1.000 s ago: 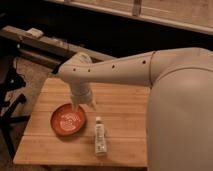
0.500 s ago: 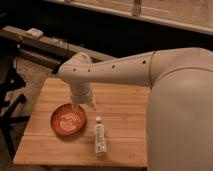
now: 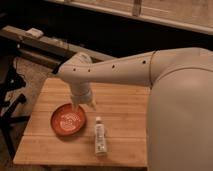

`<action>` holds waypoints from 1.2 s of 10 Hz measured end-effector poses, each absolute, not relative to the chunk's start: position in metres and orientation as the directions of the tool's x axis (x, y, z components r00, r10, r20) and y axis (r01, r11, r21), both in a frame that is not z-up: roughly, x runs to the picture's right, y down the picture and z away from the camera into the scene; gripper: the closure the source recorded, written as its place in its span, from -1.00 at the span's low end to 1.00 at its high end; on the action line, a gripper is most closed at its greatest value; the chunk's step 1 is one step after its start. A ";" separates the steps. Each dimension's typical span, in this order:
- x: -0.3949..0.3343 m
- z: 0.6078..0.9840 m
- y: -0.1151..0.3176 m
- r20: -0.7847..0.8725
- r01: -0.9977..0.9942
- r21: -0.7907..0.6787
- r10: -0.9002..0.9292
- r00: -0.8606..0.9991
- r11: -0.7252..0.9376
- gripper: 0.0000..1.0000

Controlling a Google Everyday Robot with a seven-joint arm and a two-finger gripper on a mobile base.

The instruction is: Place the bottle in the ceramic bowl

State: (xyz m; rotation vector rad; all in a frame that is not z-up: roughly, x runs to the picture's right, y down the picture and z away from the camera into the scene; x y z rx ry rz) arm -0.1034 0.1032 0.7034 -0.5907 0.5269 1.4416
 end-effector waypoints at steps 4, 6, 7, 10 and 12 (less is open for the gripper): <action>-0.103 0.703 0.102 -0.656 -0.998 -0.057 0.752 0.064 0.036 -0.30; -0.103 0.703 0.102 -0.656 -0.998 -0.057 0.752 0.065 0.036 -0.30; -0.103 0.703 0.102 -0.656 -0.998 -0.057 0.752 0.065 0.036 -0.30; -0.103 0.703 0.102 -0.656 -0.998 -0.056 0.752 0.066 0.038 -0.30; -0.097 0.706 0.110 -0.659 -0.998 -0.046 0.749 0.066 0.048 -0.30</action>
